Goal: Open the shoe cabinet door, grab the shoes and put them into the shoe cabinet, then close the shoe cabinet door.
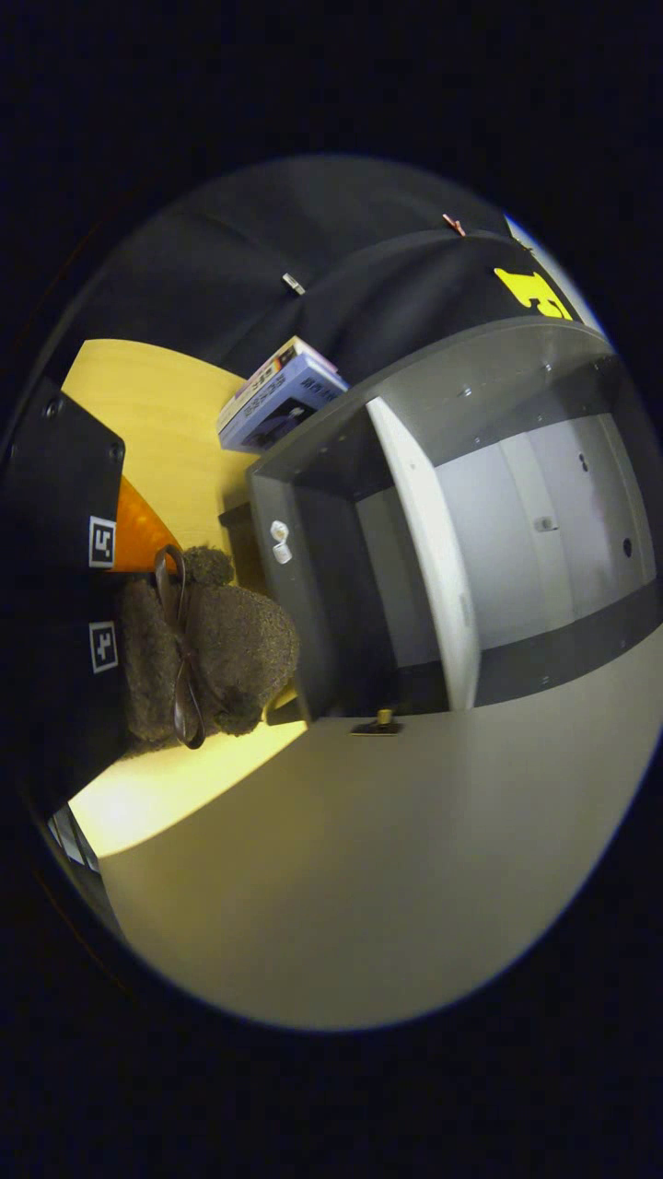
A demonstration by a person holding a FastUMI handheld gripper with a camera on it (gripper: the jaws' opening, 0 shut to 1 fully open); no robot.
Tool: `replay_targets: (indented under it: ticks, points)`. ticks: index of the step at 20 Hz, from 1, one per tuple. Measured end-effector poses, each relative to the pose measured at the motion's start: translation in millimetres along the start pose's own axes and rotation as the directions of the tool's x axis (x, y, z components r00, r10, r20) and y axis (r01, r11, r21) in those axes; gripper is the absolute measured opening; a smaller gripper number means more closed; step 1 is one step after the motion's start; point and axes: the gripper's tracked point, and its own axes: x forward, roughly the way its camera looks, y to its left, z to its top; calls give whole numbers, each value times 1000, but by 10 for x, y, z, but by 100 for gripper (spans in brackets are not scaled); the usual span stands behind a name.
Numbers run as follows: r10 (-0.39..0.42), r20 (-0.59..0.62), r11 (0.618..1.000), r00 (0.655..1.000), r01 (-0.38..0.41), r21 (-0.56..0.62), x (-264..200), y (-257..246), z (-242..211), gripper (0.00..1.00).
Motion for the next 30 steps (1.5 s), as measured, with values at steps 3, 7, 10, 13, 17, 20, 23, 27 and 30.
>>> replay_targets:
  ticks: [3, 7, 10, 13, 17, 20, 23, 27, 30]
  points:
    - [41, 36, 999, 999, -40, -9, -161, 263, 637, 7]
    - [77, 70, 996, 995, -74, -42, -118, 530, 1446, 7]
    - [89, 98, 995, 991, -84, -51, 201, 688, 1988, 7]
    - [98, 104, 994, 990, -93, -56, 624, 789, 2319, 7]
    - [71, 82, 997, 994, -67, -50, 1247, 758, 2571, 7]
    - [58, 52, 998, 997, -57, -23, 1659, 717, 2654, 6]
    - [46, 37, 999, 998, -46, 5, 1975, 726, 2715, 7]
    - [35, 12, 999, 999, -36, 34, 2371, 778, 2759, 6]
    - [20, -5, 1000, 1000, -20, 24, 2536, 782, 2690, 6]
